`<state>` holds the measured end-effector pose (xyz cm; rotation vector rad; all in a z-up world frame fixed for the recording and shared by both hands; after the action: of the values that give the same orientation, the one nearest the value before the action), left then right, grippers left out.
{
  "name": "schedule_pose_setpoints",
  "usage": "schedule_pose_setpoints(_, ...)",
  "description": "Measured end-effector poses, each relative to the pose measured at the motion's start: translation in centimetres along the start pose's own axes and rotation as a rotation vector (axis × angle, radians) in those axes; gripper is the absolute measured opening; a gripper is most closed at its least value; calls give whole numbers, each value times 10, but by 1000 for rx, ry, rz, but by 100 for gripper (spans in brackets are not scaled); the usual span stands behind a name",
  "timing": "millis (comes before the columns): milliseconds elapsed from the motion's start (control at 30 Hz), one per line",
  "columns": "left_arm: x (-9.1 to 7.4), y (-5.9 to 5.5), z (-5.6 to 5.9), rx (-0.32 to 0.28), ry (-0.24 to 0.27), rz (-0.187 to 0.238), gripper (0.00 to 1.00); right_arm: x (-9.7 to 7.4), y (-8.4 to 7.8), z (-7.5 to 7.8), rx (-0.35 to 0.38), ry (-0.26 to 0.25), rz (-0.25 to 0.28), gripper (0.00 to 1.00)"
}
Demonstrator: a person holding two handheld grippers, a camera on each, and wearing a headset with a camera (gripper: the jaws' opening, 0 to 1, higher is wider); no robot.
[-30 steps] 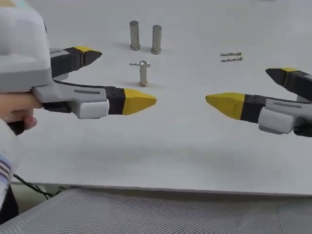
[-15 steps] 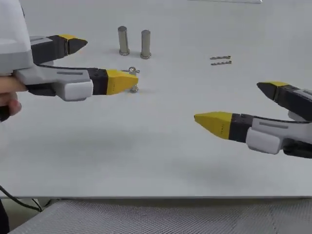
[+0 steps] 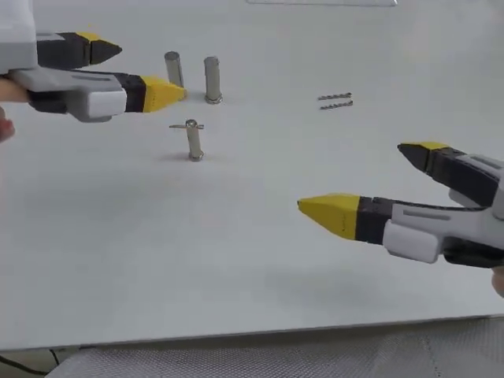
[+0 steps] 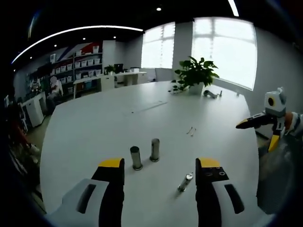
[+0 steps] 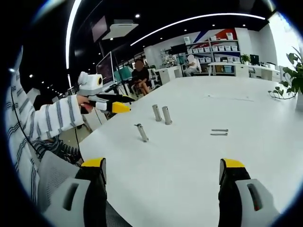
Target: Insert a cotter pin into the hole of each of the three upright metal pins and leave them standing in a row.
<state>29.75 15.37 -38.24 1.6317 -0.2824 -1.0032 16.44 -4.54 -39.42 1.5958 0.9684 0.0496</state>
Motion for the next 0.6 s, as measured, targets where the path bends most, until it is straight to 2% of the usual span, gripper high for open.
schedule_pose_setpoints(100, 12, 0, -9, -10, -2, 12, 56, 0, -1, 1, 0, -4, -5, 98)
schedule_pose_setpoints(200, 23, -4, -18, 15, 14, -12, 51, 0, -3, 2, -14, -9, -19, 98)
schedule_pose_setpoints(433, 44, -11, -30, 2, 31, -23, 43, -1, -5, 5, -7, -18, -29, 97)
schedule_pose_setpoints(500, 48, -14, -33, -11, 30, -31, 41, 0, -4, 5, -6, -21, -29, 96)
schedule_pose_setpoints(533, 52, -16, -33, -58, 19, -32, 41, 0, -5, 5, -7, -22, -31, 96)
schedule_pose_setpoints(600, 55, -17, -35, -62, 14, -34, 39, 0, -5, 5, -4, -17, -31, 96)
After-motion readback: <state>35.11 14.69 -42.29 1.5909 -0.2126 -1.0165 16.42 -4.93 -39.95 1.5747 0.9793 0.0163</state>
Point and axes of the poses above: the centre of the closed fingertips' face, and the gripper's own axes: x roughly forward along the fingers, z roughly to its right, y roughly out of its top, the point moved 1 cm from there along -x, roughly backward along the fingers, and after that the axes turned 4 degrees about x, right-handed, at the moved point
